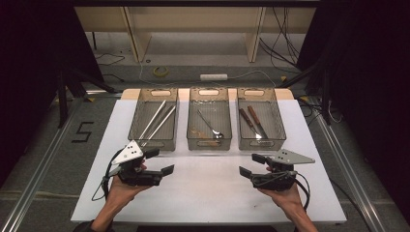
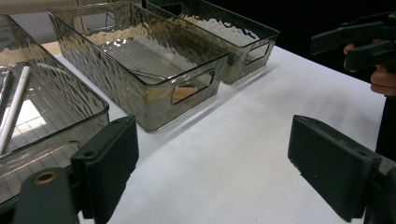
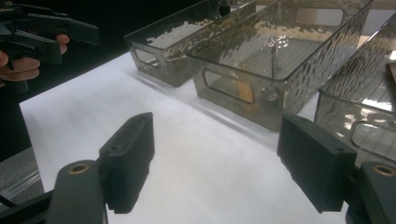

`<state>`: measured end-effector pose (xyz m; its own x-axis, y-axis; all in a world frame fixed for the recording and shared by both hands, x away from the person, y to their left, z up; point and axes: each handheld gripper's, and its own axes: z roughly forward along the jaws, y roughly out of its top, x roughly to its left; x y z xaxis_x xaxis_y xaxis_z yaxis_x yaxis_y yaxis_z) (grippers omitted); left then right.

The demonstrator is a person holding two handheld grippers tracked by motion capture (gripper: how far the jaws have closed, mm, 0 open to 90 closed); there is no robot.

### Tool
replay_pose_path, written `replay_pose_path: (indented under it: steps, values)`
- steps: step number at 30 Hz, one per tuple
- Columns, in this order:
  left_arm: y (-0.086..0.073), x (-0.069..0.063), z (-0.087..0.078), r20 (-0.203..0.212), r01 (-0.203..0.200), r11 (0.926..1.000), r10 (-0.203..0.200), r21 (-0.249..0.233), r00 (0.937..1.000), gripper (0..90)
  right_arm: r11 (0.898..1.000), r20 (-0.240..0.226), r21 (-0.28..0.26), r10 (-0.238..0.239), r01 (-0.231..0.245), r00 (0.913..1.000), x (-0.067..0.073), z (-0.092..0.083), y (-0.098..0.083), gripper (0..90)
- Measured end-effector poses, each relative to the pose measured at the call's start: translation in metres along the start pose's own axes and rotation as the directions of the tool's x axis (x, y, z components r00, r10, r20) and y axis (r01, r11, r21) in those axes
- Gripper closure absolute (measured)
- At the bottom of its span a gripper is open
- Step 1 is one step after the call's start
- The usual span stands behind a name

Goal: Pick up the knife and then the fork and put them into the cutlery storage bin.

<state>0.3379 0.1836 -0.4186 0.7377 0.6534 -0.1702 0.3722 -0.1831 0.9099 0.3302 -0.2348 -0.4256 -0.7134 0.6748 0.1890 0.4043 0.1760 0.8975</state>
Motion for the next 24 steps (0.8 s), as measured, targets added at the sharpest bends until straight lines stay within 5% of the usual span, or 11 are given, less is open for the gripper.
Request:
replay_pose_path:
  steps: [24]
  values:
    - [0.0000, -0.0020, 0.0004, 0.008, -0.011, 0.9999, 0.011, -0.004, 0.9999, 15.8, 1.000, 0.016, 0.000, 0.002, -0.002, 0.9999, 0.0036, -0.0065, -0.0093, 27.3]
